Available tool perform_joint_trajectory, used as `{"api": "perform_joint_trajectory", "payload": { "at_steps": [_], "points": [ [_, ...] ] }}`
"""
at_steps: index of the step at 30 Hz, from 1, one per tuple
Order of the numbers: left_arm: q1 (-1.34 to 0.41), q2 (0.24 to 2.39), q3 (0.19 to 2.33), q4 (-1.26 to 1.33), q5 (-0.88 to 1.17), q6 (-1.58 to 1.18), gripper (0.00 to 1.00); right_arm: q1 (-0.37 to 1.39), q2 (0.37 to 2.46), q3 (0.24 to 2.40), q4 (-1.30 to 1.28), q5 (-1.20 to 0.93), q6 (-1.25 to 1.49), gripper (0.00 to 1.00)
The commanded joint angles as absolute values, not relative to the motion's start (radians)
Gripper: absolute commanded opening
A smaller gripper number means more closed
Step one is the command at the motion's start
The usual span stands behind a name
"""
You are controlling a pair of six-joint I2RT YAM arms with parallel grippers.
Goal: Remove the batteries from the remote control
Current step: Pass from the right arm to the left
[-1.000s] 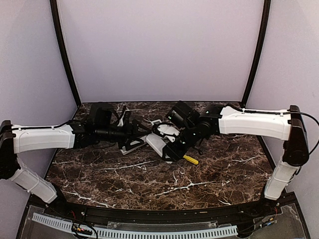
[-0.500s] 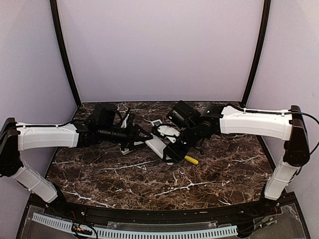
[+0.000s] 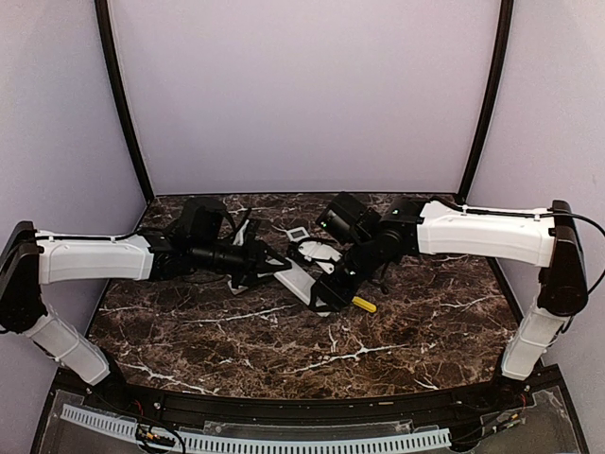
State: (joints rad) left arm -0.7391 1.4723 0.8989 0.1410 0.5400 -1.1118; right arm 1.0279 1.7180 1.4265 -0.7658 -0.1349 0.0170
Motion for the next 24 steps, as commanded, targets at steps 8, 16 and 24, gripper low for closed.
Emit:
{"api": "perform_joint_trajectory", "payload": {
  "at_steps": [8,16,24],
  "points": [
    [-0.75,1.452,0.902,0.136,0.534,-1.121,0.1,1.04,1.67,1.433,-0.74,-0.115,0.031,0.37],
    [-0.75,1.371,0.84,0.213,0.47,-1.178,0.0,1.039,1.597,1.411,-0.678,-0.081,0.116,0.85],
    [-0.732,1.308,0.752,0.392,0.428,-1.193,0.0,0.955,1.436,1.324,-0.492,-0.136,0.376,0.99]
  ]
}}
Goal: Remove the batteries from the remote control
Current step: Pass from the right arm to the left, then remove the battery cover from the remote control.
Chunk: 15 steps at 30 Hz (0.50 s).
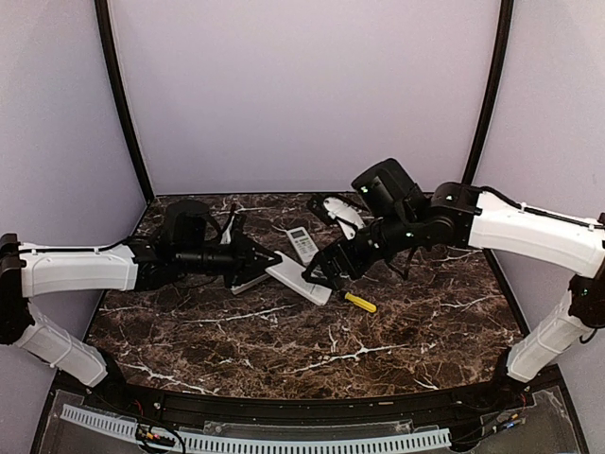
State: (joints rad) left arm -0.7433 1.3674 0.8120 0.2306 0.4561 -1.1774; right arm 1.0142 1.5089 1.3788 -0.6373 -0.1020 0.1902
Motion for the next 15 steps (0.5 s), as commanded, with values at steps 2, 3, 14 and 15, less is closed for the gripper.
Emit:
{"api": "perform_joint_trajectory", "payload": {
  "at_steps": [2,3,14,15],
  "points": [
    [-0.727,1.284,0.724,0.462,0.421,-1.184,0.0,0.924,1.386,1.27,-0.399,-0.175,0.511,0.97],
    [-0.726,1.266,0.717,0.482,0.411,-1.173,0.0,0.916,1.362,1.228,-0.339,-0.192,0.575,0.97],
    [-0.694,1.102,0.611,0.649,0.339,-1.128,0.0,0.907,1.311,0.975,0.097,-0.276,0.914,0.96],
    [-0.693,1.098,0.608,0.649,0.343,-1.121,0.0,0.907,1.32,0.978,0.097,-0.285,0.918,0.95]
  ]
}}
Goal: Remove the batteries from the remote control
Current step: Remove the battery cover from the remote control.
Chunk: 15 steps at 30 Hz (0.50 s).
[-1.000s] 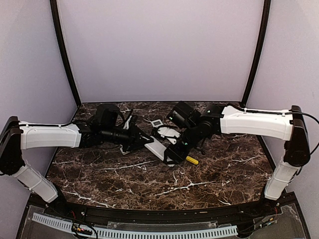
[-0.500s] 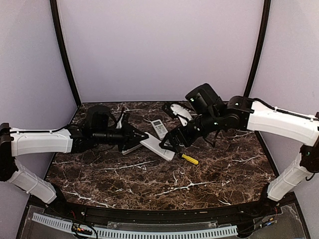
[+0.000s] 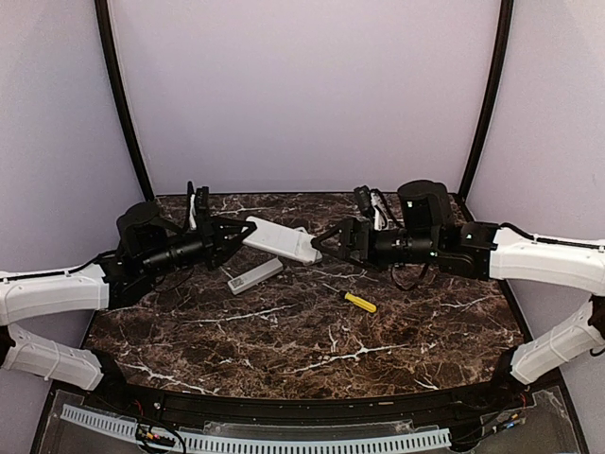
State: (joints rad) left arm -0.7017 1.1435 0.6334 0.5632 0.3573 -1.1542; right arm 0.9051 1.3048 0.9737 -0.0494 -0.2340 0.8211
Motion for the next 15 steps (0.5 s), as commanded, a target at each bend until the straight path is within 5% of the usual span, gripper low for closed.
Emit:
{"api": "perform_joint_trajectory", "payload": {
  "at_steps": [1,15],
  "points": [
    [-0.693,1.089,0.607,0.65,0.345,-1.12,0.0,0.908,1.326,0.978,0.102,-0.293,0.925,0.93],
    [-0.693,1.108,0.591,0.757,0.404,-1.164,0.0,0.908,1.341,0.96,0.18,-0.346,0.958,0.65]
  ]
}}
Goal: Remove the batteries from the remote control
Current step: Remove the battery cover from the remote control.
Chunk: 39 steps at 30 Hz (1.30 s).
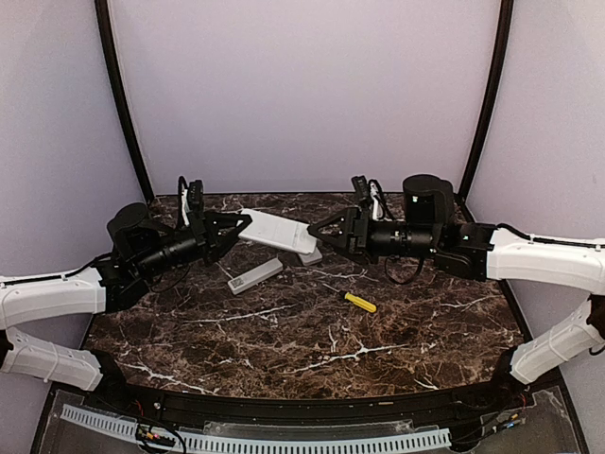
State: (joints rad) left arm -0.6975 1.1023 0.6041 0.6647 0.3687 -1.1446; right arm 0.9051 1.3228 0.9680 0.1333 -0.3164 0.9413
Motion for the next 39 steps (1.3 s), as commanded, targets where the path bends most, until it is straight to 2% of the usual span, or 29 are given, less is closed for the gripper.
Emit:
{"api": "perform_joint_trajectory", "payload": {
  "at_steps": [1,7,15,39],
  "points": [
    [-0.693,1.112,0.591,0.766,0.405,-1.166,0.0,0.908,1.345,0.959,0.184,-0.353,0.961,0.64],
    [-0.693,1.124,0.595,0.776,0.411,-1.173,0.0,0.908,1.359,0.963,0.208,-0.398,0.962,0.57],
    [-0.693,1.127,0.596,0.793,0.41,-1.186,0.0,0.908,1.36,0.96,0.194,-0.389,0.971,0.41],
    [-0.693,1.124,0.59,0.783,0.396,-1.203,0.0,0.908,1.304,0.911,0.177,-0.321,1.014,0.17]
  ]
}}
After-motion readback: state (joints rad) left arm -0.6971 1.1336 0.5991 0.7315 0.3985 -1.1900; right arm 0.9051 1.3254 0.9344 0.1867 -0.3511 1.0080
